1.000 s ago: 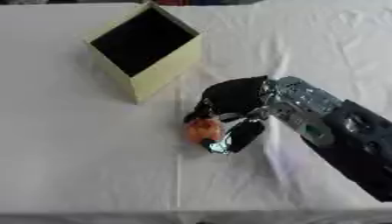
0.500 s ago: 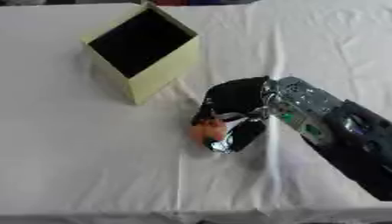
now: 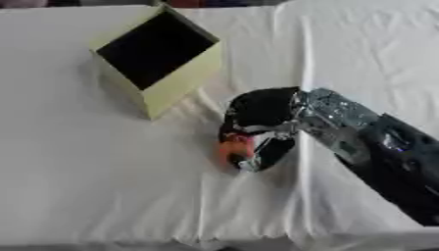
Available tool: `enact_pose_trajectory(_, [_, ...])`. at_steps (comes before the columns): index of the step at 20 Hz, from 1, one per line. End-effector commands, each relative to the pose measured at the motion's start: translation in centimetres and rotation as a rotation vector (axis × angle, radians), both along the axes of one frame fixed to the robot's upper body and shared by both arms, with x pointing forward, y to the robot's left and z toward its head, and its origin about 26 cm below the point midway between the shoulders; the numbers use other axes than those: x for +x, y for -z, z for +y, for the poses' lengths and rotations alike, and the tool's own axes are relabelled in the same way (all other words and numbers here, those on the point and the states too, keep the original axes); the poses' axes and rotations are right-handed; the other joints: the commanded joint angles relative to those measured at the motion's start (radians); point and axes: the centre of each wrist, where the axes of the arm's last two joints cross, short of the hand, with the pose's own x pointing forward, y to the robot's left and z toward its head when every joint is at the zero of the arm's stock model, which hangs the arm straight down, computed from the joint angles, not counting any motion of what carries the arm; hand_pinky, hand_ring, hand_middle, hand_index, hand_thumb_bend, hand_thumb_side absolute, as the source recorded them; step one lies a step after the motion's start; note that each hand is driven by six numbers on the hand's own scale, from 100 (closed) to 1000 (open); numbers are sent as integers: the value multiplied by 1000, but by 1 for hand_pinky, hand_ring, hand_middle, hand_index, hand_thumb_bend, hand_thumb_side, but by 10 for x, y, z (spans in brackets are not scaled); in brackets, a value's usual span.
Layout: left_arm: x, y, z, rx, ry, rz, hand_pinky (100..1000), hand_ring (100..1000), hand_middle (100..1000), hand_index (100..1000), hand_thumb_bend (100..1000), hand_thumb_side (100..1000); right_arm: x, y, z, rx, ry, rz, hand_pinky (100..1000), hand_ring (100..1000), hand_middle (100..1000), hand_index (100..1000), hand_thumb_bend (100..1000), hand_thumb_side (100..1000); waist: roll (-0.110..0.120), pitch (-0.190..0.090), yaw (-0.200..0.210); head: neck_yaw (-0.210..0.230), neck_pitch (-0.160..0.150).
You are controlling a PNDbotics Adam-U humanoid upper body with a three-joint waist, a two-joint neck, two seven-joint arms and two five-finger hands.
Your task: Pick up objects on the table and place them in the box.
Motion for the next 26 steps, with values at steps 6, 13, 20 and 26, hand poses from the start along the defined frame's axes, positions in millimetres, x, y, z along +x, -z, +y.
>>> enact_pose_trajectory(6, [-2, -8, 0, 17, 3, -25, 680, 604, 648, 694, 119, 817, 1, -12, -1, 99, 30, 26, 783, 618, 440, 677, 100, 175, 0, -15, -2, -1, -3])
enact_pose_trajectory(13, [-3, -8, 2, 20, -3, -22, 680, 605, 648, 694, 121, 817, -4, -46, 12, 160, 17, -11, 779, 618, 447, 678, 100, 230, -6, -24, -9, 7, -3])
enact_pose_trajectory(20, [-3, -7, 2, 22, -7, -18, 681, 605, 649, 695, 124, 819, -9, -96, 35, 202, 6, -86, 789, 640, 463, 693, 100, 229, -7, -28, -14, 10, -5])
enact_pose_trajectory(26, [-2, -8, 0, 22, 3, -19, 681, 605, 649, 695, 124, 819, -11, -132, 73, 226, -35, -164, 799, 648, 478, 691, 100, 181, -4, -29, -6, 4, -12])
